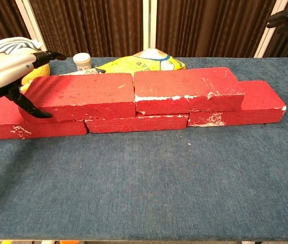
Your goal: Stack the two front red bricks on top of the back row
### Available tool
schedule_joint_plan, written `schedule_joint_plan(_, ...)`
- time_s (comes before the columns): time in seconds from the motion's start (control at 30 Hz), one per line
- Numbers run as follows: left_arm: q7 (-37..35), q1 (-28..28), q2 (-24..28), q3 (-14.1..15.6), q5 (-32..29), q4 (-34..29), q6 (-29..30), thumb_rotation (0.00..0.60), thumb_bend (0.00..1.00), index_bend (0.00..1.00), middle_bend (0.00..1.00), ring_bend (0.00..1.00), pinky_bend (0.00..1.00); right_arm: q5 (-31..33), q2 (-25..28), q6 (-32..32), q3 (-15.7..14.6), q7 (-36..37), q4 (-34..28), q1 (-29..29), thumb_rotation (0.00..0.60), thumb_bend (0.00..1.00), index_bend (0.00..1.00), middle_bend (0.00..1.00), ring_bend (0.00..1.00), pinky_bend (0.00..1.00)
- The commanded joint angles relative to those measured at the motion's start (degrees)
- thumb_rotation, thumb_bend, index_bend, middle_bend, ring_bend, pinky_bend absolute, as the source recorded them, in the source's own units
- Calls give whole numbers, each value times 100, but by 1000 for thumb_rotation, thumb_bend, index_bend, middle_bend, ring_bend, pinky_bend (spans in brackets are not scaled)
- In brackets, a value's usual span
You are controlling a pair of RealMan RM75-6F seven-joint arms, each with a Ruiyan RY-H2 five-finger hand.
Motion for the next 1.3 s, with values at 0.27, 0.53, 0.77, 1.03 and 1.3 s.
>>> schedule_joint_plan(0.27, -10, 5, 58, 3, 12, -9, 11, 600, 0, 0, 0, 0, 0, -4, -8, -14, 2, -24, -26, 21, 600, 0, 0, 0, 0, 0)
schedule_joint_plan(0.53, -45, 10, 62, 13, 10, -10, 0, 600, 0, 0, 0, 0, 0, 5, -14, -21, -1, -31, -24, 23, 600, 0, 0, 0, 0, 0)
schedule_joint_plan(0.77, -54, 19, 59, 19, 15, -23, 19, 600, 0, 0, 0, 0, 0, -8, -7, -14, -11, -18, -19, 22, 600, 0, 0, 0, 0, 0)
schedule_joint_plan(1.03, -31, 230, 262, 141, 67, -270, 256, 600, 0, 0, 0, 0, 0, -26, 22, 6, -29, -4, -26, 10, 600, 0, 0, 0, 0, 0)
schedule_joint_plan(1.3, -43, 726, 837, 376, 361, -654, 925, 600, 0, 0, 0, 0, 0, -48, 156, 107, -81, -220, -105, -85, 600, 0, 0, 0, 0, 0)
